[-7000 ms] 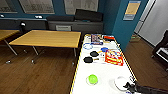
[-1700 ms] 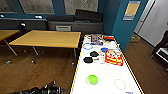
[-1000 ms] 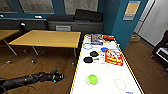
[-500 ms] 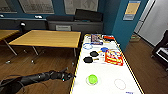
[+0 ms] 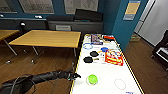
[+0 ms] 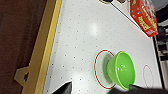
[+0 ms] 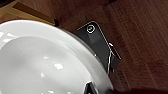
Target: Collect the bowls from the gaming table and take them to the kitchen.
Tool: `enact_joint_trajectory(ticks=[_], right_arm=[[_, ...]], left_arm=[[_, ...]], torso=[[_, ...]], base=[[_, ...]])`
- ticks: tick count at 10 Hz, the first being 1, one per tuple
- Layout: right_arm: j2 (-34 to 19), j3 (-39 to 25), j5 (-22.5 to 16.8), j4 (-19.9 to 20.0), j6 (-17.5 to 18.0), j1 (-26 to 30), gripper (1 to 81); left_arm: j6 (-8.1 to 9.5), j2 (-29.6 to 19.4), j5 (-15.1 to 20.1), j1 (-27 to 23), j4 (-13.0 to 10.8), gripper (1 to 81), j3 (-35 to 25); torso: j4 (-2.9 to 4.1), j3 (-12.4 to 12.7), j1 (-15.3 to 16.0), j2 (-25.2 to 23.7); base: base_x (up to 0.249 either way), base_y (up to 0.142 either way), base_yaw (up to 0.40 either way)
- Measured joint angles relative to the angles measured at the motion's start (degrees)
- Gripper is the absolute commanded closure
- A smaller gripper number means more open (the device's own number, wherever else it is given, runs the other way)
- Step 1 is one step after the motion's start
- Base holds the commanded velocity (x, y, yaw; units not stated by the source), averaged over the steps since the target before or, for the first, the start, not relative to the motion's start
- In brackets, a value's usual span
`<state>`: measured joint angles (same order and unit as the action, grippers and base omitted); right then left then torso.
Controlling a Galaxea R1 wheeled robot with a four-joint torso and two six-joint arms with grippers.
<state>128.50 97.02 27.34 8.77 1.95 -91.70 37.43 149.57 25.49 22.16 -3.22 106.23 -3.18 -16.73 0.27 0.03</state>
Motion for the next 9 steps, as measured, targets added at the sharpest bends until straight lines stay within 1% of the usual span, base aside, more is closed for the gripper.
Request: enact_joint_trajectory(ticks=[3,6,9], right_arm=[[0.2,0.0,-0.4,0.0,0.0,0.4,81.1],[0.3,0.5,-0.5,0.0,0.0,0.3,81.1],[1.5,2.0,-1.9,-0.1,0.0,1.0,81.1]], left_arm=[[0.06,4.6,2.0,0.0,-0.3,1.0,5.6],[0.09,10.8,3.3,0.0,-0.7,1.0,10.3],[0.09,14.5,4.6,0.0,-1.4,1.0,15.3]], torso=[[0.00,0.0,0.0,0.0],[0.00,0.0,0.0,0.0],[0.00,0.0,0.0,0.0]], base=[[0.000,0.000,0.000],[0.000,0.000,0.000],[0.000,0.000,0.000]])
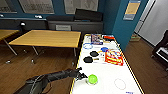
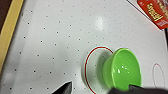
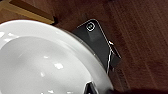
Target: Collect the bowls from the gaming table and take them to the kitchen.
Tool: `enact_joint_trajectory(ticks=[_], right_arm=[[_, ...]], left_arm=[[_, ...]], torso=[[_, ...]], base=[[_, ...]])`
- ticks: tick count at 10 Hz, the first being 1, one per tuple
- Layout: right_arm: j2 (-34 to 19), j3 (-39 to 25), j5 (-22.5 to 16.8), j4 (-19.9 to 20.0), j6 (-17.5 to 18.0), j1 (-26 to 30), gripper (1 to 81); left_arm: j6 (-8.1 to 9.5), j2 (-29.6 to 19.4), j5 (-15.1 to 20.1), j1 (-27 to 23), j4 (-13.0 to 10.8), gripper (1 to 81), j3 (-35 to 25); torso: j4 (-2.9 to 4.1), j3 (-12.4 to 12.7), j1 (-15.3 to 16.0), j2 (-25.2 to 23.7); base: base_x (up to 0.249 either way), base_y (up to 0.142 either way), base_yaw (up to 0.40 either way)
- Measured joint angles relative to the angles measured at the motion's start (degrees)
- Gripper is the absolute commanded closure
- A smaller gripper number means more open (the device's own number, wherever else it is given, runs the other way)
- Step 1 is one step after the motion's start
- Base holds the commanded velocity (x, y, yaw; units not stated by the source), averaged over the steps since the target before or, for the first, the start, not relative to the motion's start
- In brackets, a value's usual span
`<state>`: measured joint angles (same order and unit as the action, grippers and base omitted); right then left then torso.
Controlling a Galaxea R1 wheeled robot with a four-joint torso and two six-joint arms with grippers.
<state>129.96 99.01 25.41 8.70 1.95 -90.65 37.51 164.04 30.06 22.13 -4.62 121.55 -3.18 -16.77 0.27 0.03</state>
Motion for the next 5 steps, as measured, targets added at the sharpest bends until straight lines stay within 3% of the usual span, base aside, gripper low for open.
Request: enact_joint_trajectory(ticks=[5], right_arm=[[0.3,0.6,-0.1,0.0,0.0,0.2,81.1]], left_arm=[[0.00,7.5,3.5,-1.7,-0.2,1.0,9.6]], torso=[[0.00,0.0,0.0,0.0]], base=[[0.000,0.000,0.000]])
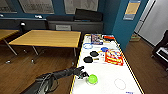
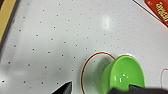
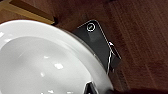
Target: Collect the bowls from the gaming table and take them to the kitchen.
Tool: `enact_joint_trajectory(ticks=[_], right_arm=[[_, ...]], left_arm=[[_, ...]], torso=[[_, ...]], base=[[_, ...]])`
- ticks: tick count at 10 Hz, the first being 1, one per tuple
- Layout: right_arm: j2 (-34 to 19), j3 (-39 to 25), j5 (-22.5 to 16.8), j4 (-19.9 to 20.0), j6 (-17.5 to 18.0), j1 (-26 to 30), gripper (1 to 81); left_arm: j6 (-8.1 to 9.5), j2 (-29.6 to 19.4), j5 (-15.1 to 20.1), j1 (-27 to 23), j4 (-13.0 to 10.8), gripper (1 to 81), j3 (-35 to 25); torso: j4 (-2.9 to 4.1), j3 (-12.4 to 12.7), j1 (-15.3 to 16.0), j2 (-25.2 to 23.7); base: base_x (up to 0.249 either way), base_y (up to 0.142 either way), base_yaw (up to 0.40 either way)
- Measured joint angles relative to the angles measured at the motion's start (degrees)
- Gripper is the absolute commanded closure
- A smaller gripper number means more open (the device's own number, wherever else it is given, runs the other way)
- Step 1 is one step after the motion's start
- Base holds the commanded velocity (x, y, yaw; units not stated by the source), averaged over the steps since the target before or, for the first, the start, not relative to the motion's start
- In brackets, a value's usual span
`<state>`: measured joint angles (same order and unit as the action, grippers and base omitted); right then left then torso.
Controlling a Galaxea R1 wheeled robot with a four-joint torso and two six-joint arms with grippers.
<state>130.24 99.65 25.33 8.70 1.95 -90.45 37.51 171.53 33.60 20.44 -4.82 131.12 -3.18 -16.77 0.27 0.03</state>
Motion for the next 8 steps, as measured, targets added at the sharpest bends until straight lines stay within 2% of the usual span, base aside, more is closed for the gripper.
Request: enact_joint_trajectory(ticks=[5,8], right_arm=[[0.5,0.4,-0.1,0.0,0.0,0.0,81.1],[0.7,0.6,-0.2,0.0,0.0,0.2,81.1]], left_arm=[[0.00,2.9,1.0,0.4,-0.2,1.0,3.0],[0.00,5.5,1.1,1.4,-0.4,1.0,7.2]], torso=[[0.00,0.0,0.0,0.0],[0.00,0.0,0.0,0.0]], base=[[0.000,0.000,0.000],[0.000,0.000,0.000]])
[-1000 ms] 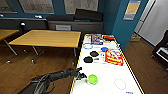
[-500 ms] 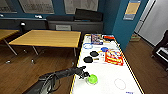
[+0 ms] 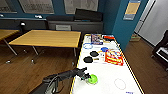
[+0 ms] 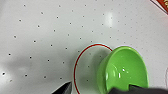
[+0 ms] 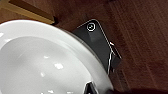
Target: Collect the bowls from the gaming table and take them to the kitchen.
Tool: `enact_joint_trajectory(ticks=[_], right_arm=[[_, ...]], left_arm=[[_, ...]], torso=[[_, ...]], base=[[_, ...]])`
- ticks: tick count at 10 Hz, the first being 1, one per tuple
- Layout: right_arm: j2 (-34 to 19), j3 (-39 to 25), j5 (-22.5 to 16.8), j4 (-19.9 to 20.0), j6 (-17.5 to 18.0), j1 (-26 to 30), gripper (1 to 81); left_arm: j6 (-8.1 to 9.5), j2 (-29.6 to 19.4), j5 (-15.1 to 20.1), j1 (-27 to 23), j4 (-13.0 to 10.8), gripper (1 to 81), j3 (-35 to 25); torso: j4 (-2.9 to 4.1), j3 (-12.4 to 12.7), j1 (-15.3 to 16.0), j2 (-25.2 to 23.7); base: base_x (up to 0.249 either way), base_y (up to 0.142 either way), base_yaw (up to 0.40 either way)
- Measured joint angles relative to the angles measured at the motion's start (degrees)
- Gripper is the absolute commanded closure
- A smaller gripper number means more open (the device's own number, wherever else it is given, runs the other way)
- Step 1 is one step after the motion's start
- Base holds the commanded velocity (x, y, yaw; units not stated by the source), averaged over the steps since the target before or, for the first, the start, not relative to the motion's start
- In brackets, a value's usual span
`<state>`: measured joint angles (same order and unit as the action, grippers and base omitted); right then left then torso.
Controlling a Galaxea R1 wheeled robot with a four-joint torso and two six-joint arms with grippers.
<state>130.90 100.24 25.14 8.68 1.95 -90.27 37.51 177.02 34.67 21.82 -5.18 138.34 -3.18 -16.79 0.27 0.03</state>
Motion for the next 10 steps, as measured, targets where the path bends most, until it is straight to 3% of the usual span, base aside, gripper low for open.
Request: enact_joint_trajectory(ticks=[5,9,10], right_arm=[[0.4,1.0,-0.8,0.0,0.0,0.3,81.1],[0.9,1.8,-2.1,0.1,0.0,1.2,81.1],[1.2,1.9,-2.9,0.1,0.0,1.4,81.1]], left_arm=[[0.00,3.3,0.0,1.5,-0.3,1.0,8.0],[-0.13,4.0,-0.6,2.4,-1.2,1.0,8.6],[-0.35,4.0,-1.0,2.7,-1.9,81.1,8.6]], torso=[[0.00,0.0,0.0,0.0],[0.00,0.0,0.0,0.0],[0.00,0.0,0.0,0.0]], base=[[0.000,0.000,0.000],[0.000,0.000,0.000],[0.000,0.000,0.000]])
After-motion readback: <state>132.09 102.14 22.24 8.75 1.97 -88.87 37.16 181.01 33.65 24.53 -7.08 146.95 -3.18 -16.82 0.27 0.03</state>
